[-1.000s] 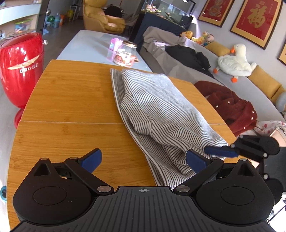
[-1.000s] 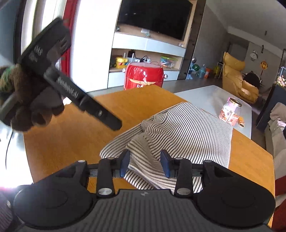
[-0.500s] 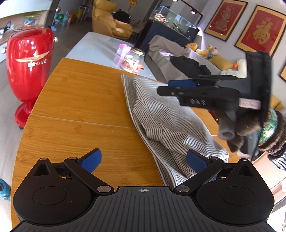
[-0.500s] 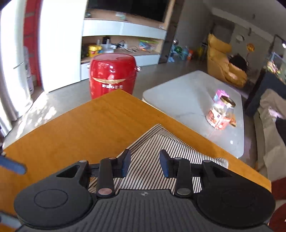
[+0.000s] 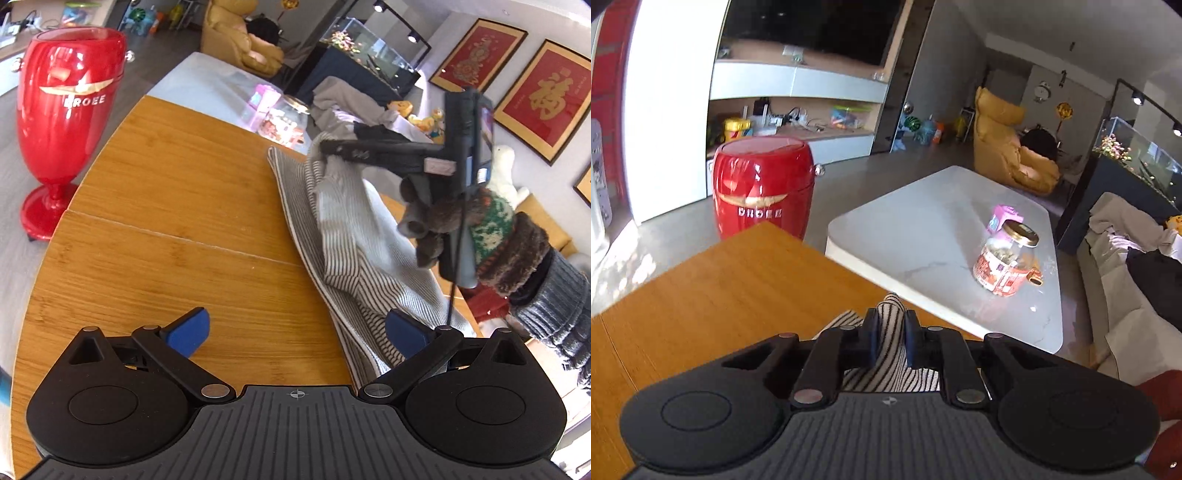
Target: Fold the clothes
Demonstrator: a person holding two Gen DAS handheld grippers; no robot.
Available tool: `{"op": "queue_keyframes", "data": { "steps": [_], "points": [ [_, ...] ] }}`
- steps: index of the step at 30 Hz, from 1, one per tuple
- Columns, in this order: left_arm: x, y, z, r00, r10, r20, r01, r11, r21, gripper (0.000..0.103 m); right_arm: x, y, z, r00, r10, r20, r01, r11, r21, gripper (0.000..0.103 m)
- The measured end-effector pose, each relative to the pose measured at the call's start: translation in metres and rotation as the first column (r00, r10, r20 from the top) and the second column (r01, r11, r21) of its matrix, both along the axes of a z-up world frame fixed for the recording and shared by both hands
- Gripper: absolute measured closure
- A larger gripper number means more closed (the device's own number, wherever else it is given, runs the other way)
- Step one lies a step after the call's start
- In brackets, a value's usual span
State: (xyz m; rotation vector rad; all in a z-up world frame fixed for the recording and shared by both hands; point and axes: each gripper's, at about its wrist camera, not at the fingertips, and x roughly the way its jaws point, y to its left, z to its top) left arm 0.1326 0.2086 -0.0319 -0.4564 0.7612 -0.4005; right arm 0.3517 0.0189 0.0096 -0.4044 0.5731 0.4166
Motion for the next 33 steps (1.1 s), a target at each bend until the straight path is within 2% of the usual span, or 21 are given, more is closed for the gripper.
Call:
{"op": "queue_keyframes", "data": {
  "steps": [5, 7, 10, 12, 14, 15, 17, 22, 25, 28, 30, 32, 33],
  "points": [
    [0.006, 0.001, -0.001, 1.000, 0.021, -0.008, -0.021, 1.000, -0.011, 0.000, 0.017, -0.007, 0.010, 1.000, -0.027, -0.003, 0.027, 0.998, 0.065, 0.090],
    [0.005, -0.002, 0.002, 1.000, 0.023, -0.005, -0.023, 1.000, -0.005, 0.000, 0.029, -0.004, -0.008, 0.997, -0.027, -0.066, 0.033, 0.995, 0.090, 0.088],
    [0.002, -0.007, 0.007, 1.000, 0.018, -0.002, -0.018, 1.000, 0.013, 0.000, 0.034, -0.012, -0.016, 0.990, -0.018, -0.137, 0.041, 0.985, 0.165, 0.081],
    [0.001, -0.010, 0.009, 1.000, 0.010, -0.002, -0.010, 0.999, 0.030, 0.000, 0.024, -0.029, 0.000, 0.990, -0.019, -0.137, 0.050, 0.972, 0.229, 0.064],
    [0.004, -0.013, 0.012, 1.000, 0.000, 0.000, 0.000, 0.999, 0.040, 0.000, 0.006, -0.049, 0.018, 0.994, -0.014, -0.112, 0.045, 0.960, 0.278, 0.041],
    [0.007, -0.015, 0.014, 1.000, -0.006, 0.002, 0.006, 0.999, 0.043, 0.000, -0.007, -0.060, 0.029, 0.996, -0.009, -0.086, 0.034, 0.955, 0.294, 0.038],
    [0.010, -0.022, 0.018, 1.000, -0.027, 0.014, 0.026, 0.999, 0.047, 0.000, -0.037, -0.077, 0.033, 0.998, 0.002, -0.058, 0.014, 0.961, 0.275, 0.022],
    [0.022, -0.059, 0.024, 0.984, -0.168, 0.052, 0.165, 0.984, 0.063, 0.000, -0.111, -0.118, 0.043, 0.999, 0.033, 0.012, -0.035, 0.975, 0.220, 0.002],
    [0.029, -0.085, 0.015, 0.966, -0.255, 0.028, 0.250, 0.961, 0.121, 0.000, -0.153, -0.134, 0.041, 0.997, 0.055, 0.047, -0.063, 0.980, 0.191, 0.000],
    [0.032, -0.099, 0.003, 0.969, -0.247, 0.016, 0.233, 0.931, 0.281, 0.000, -0.177, -0.129, 0.028, 0.991, 0.117, 0.067, -0.125, 0.984, 0.126, 0.000],
    [0.035, -0.097, 0.001, 0.974, -0.228, 0.001, 0.215, 0.923, 0.320, 0.000, -0.187, -0.121, 0.017, 0.983, 0.168, 0.070, -0.173, 0.982, 0.070, 0.001],
    [0.036, -0.088, 0.005, 0.980, -0.199, -0.016, 0.195, 0.938, 0.288, 0.000, -0.197, -0.113, 0.006, 0.973, 0.218, 0.070, -0.220, 0.975, 0.014, 0.019],
    [0.035, -0.083, 0.009, 0.983, -0.182, -0.011, 0.178, 0.942, 0.284, 0.000, -0.202, -0.108, 0.001, 0.968, 0.243, 0.069, -0.243, 0.970, -0.014, 0.021]
  ]
}}
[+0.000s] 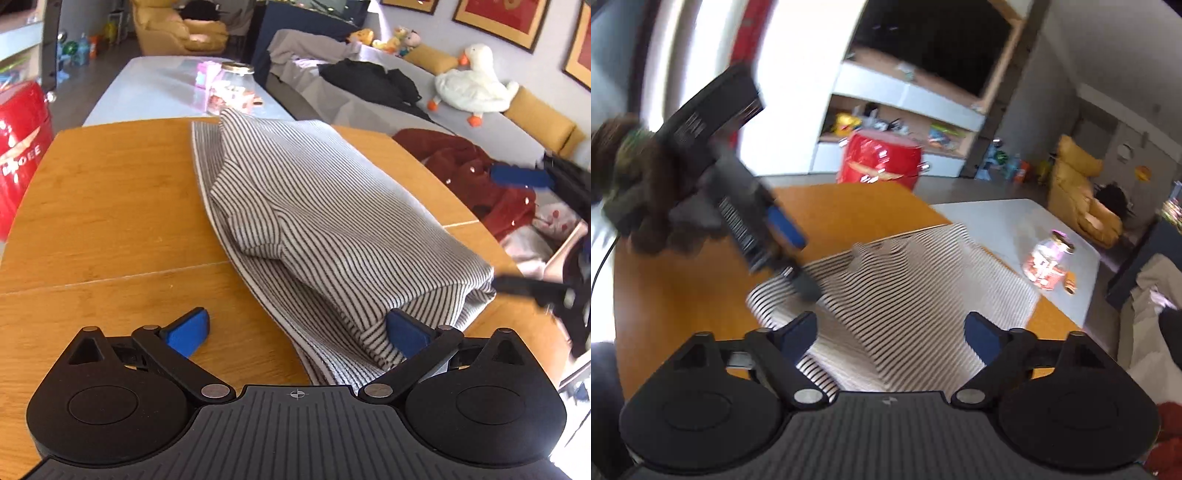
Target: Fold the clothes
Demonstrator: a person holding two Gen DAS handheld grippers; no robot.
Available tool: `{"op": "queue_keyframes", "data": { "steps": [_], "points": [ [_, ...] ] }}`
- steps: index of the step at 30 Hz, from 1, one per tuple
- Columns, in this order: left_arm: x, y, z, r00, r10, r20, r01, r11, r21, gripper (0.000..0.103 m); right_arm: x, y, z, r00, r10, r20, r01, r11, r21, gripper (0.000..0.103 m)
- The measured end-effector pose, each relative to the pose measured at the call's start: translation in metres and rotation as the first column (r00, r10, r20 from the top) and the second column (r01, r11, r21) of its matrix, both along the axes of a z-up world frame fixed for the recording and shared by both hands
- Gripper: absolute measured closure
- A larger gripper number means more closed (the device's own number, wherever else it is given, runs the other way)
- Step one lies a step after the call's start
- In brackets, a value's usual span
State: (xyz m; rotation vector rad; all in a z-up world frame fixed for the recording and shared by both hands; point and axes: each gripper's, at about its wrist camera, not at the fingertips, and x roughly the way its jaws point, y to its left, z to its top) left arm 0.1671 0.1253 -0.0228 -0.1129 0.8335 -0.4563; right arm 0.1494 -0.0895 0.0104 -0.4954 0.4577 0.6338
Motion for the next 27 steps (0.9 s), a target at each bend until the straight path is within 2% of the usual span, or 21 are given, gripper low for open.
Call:
{"op": "queue_keyframes", "data": {
  "steps": [4, 7, 11, 14, 17, 19, 21, 25, 27],
  "points": [
    [-0.008, 0.016, 0.016, 0.997, 0.064, 0.045, -0.065, 0.997, 0.032, 0.000, -0.020, 0.017, -0.022, 0.995, 0.096, 0.017, -0.094, 0.989, -0.111, 0.022],
    [-0.020, 0.023, 0.029, 0.996, 0.060, 0.064, -0.063, 0.997, 0.042, 0.000, -0.036, 0.029, -0.039, 0.985, 0.169, 0.022, -0.161, 0.968, -0.194, 0.022],
    [-0.032, 0.010, 0.027, 0.996, -0.028, 0.080, 0.019, 0.995, 0.103, 0.000, -0.007, 0.012, -0.029, 0.985, 0.063, -0.159, -0.063, 0.998, 0.000, 0.030],
    [-0.037, -0.005, 0.019, 0.992, -0.101, 0.082, 0.087, 0.983, 0.162, 0.000, 0.016, -0.001, -0.022, 0.952, 0.004, -0.305, 0.039, 0.990, 0.135, 0.030],
    [-0.042, -0.021, 0.011, 0.982, -0.174, 0.080, 0.152, 0.963, 0.221, 0.000, 0.023, -0.010, -0.020, 0.937, -0.004, -0.349, 0.070, 0.982, 0.178, 0.030],
    [-0.043, -0.030, 0.005, 0.976, -0.203, 0.077, 0.176, 0.948, 0.264, 0.000, 0.018, -0.008, -0.020, 0.944, -0.002, -0.330, 0.058, 0.986, 0.159, 0.030],
    [-0.034, -0.035, -0.002, 0.982, -0.174, 0.080, 0.142, 0.943, 0.302, 0.000, 0.008, -0.003, -0.020, 0.959, 0.003, -0.284, 0.031, 0.993, 0.115, 0.029],
    [-0.022, -0.031, 0.003, 0.989, -0.109, 0.102, 0.078, 0.961, 0.266, 0.000, -0.023, 0.005, -0.017, 0.990, 0.053, -0.128, -0.054, 0.998, -0.009, 0.013],
    [-0.020, -0.026, 0.009, 0.991, -0.083, 0.109, 0.057, 0.973, 0.224, 0.000, -0.033, 0.009, -0.023, 0.996, 0.066, -0.052, -0.070, 0.994, -0.083, 0.010]
  ]
}}
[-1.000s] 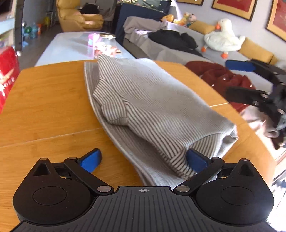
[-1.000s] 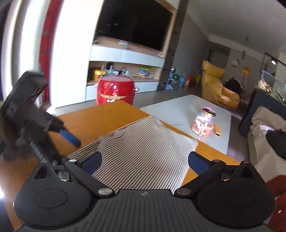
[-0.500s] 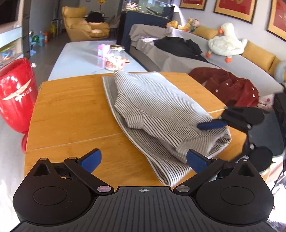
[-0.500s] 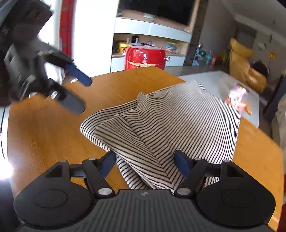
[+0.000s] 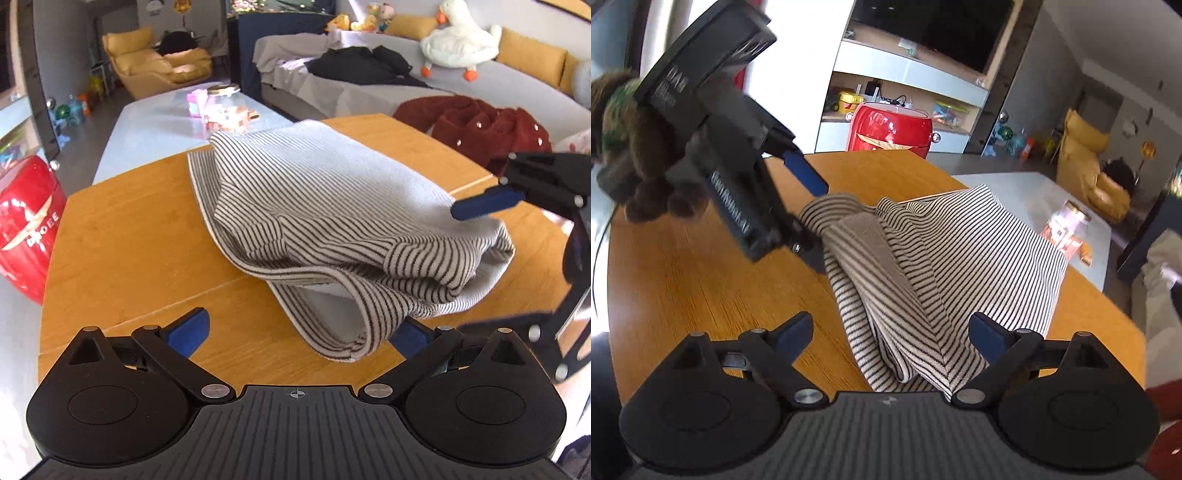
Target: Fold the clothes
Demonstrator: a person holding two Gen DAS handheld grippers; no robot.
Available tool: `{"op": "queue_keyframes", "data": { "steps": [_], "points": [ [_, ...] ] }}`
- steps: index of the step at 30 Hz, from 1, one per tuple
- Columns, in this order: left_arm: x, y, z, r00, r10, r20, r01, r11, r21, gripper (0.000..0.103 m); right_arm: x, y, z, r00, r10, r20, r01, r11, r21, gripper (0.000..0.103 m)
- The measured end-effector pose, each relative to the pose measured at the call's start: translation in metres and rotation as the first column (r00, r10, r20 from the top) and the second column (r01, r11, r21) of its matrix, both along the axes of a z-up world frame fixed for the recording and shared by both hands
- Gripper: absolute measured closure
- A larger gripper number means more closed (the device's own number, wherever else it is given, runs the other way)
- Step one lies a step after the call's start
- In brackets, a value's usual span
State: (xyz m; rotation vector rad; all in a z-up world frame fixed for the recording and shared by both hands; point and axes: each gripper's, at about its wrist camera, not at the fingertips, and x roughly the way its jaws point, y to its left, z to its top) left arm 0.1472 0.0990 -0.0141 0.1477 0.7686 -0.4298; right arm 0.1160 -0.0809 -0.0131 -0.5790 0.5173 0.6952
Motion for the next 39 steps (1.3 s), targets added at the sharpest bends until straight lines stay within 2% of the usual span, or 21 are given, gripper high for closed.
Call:
{"op": "queue_keyframes", "data": {
  "steps": [3, 6, 7, 8, 11, 14, 17, 19, 22, 28, 34, 37, 39],
  "points": [
    [0.004, 0.007, 0.005, 0.999, 0.028, -0.019, -0.029, 0.997, -0.070, 0.000, -0.007, 0.007, -0.017, 0.994, 0.015, 0.109, -0.003, 0.994, -0.110, 0.009],
    [0.011, 0.011, 0.007, 0.997, 0.053, -0.055, -0.060, 0.989, -0.135, 0.000, 0.001, 0.015, -0.024, 0.979, -0.009, 0.203, 0.035, 0.992, -0.123, 0.011],
    [0.012, 0.011, 0.007, 0.996, 0.059, -0.064, -0.068, 0.986, -0.151, 0.000, 0.008, 0.017, -0.025, 0.979, -0.018, 0.204, 0.046, 0.991, -0.129, 0.024],
    [0.014, 0.012, 0.007, 0.996, 0.063, -0.070, -0.074, 0.984, -0.164, 0.000, 0.016, 0.020, -0.027, 0.979, -0.027, 0.204, 0.056, 0.989, -0.136, 0.044],
    [0.012, 0.018, 0.013, 0.996, 0.058, -0.069, -0.071, 0.977, -0.200, 0.000, 0.031, 0.024, -0.027, 0.984, -0.012, 0.179, 0.041, 0.986, -0.160, 0.065],
    [0.009, 0.027, 0.022, 0.997, 0.048, -0.061, -0.061, 0.967, -0.247, 0.000, 0.030, 0.025, -0.020, 0.990, 0.018, 0.142, 0.009, 0.982, -0.189, 0.073],
    [0.006, 0.045, 0.042, 0.999, 0.033, -0.023, -0.039, 0.942, -0.333, 0.000, 0.018, 0.021, 0.004, 0.994, 0.062, 0.090, -0.042, 0.978, -0.205, 0.074],
    [0.013, 0.048, 0.051, 0.999, 0.048, 0.014, -0.041, 0.948, -0.317, 0.000, 0.006, 0.018, 0.025, 0.994, 0.096, 0.050, -0.084, 0.974, -0.210, 0.075],
    [0.032, 0.035, 0.048, 0.999, 0.011, 0.040, -0.002, 0.970, -0.244, 0.000, -0.013, 0.013, 0.057, 0.989, 0.147, -0.011, -0.145, 0.966, -0.214, 0.075],
    [0.067, 0.006, 0.003, 0.995, -0.083, -0.051, 0.077, 0.990, -0.118, 0.000, -0.049, 0.003, 0.121, 0.961, 0.244, -0.131, -0.267, 0.940, -0.211, 0.076],
    [0.049, 0.004, -0.015, 0.976, -0.203, -0.076, 0.194, 0.975, -0.106, 0.000, 0.008, 0.021, 0.098, 0.935, 0.304, -0.182, -0.343, 0.908, -0.242, 0.075],
    [0.040, 0.021, -0.011, 0.982, -0.179, -0.062, 0.172, 0.980, -0.101, 0.000, 0.036, 0.031, 0.087, 0.920, 0.333, -0.208, -0.380, 0.889, -0.257, 0.075],
    [0.036, 0.042, -0.005, 0.992, -0.110, -0.056, 0.103, 0.987, -0.120, 0.000, 0.056, 0.037, 0.079, 0.909, 0.351, -0.225, -0.404, 0.875, -0.265, 0.075]
  ]
}}
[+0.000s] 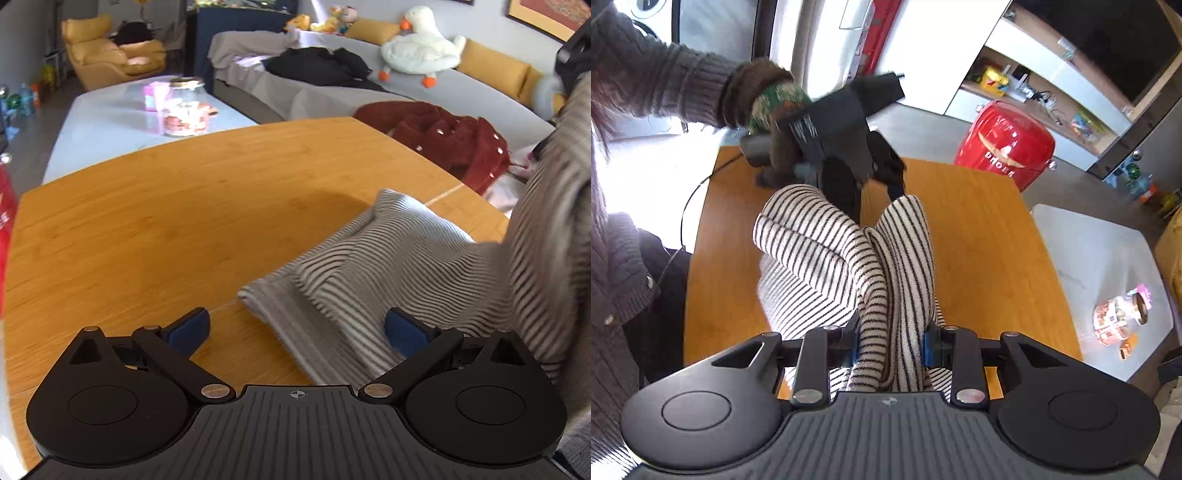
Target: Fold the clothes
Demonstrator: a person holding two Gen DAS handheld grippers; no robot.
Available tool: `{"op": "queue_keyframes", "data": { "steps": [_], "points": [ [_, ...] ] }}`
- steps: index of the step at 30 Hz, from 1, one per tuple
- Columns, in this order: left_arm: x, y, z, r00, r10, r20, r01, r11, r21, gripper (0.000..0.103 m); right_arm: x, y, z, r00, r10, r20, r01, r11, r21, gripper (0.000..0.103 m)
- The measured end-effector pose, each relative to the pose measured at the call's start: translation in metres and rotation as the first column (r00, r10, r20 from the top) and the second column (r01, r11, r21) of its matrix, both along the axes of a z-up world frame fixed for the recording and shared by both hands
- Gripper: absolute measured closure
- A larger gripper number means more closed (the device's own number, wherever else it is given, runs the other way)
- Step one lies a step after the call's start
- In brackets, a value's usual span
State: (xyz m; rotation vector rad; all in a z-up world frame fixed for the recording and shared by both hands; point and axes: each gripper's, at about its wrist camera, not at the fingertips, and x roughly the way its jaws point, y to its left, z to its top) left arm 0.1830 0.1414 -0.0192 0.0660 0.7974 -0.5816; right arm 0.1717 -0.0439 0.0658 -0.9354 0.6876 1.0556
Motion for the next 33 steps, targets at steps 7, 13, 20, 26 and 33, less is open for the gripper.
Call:
{"op": "queue_keyframes", "data": {
  "steps": [7, 13, 20, 26, 33],
  "points": [
    [-0.031, 0.052, 0.047, 0.993, 0.111, 0.037, -0.103, 0.979, -0.176, 0.000, 0.057, 0.007, -0.031, 0.996, -0.037, -0.084, 0.040, 0.999, 0.035, 0.057],
    [-0.047, 0.008, 0.075, 0.984, -0.098, 0.147, 0.129, 0.968, -0.215, 0.000, 0.062, -0.008, -0.022, 0.986, -0.161, -0.039, 0.163, 0.984, 0.074, 0.016],
    [-0.028, -0.049, 0.048, 0.961, -0.242, 0.133, 0.261, 0.952, -0.161, 0.000, 0.048, -0.046, 0.010, 0.948, -0.317, 0.019, 0.306, 0.928, 0.213, 0.000],
    [0.002, -0.051, 0.025, 0.984, -0.163, 0.074, 0.171, 0.979, -0.114, 0.000, 0.063, -0.075, -0.016, 0.834, -0.544, 0.089, 0.507, 0.821, 0.264, 0.000],
    [0.024, -0.049, 0.019, 0.996, -0.074, 0.049, 0.075, 0.997, -0.011, 0.000, 0.068, -0.085, -0.065, 0.698, -0.716, 0.029, 0.659, 0.657, 0.366, 0.000]
  ]
}}
